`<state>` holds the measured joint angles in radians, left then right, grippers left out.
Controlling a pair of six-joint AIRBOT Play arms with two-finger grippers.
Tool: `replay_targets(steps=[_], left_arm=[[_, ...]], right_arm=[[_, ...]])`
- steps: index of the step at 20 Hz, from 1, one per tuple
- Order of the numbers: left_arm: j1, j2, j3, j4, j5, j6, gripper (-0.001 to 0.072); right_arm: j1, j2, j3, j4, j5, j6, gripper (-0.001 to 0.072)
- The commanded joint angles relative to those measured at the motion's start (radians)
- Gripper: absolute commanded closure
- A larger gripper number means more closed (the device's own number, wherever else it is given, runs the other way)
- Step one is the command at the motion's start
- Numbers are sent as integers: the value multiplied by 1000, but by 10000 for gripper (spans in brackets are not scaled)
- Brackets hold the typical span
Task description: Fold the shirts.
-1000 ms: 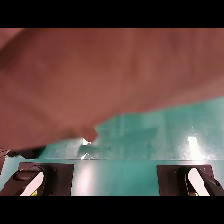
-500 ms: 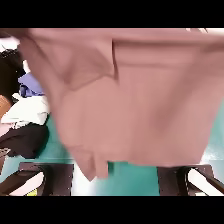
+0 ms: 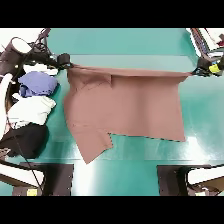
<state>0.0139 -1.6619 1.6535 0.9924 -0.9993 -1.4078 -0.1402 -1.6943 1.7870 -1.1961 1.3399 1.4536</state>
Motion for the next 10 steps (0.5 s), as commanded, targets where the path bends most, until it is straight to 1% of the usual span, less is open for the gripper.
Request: replay_targets(steps=[1,2,4,6,7,8,10], left_arm=[[2,-104,96,-2,70,10,680],[2,-103,117,3,45,11,680],[18,-103,161,10,-85,26,680],[24,-103,163,23,-238,27,681],[24,-103,154,67,-303,27,681],[17,-103,134,110,-347,18,681],[13,-103,70,129,-360,8,681]], right_arm=[[33,-136,132,-3,-19,11,695],[32,-137,147,-10,-8,10,695],[32,-114,133,-11,23,3,696],[32,-63,41,-18,25,-3,695],[33,-33,-20,-38,13,-3,695],[34,-3,-91,-35,-3,-3,695],[44,52,-227,-35,-48,-3,695]])
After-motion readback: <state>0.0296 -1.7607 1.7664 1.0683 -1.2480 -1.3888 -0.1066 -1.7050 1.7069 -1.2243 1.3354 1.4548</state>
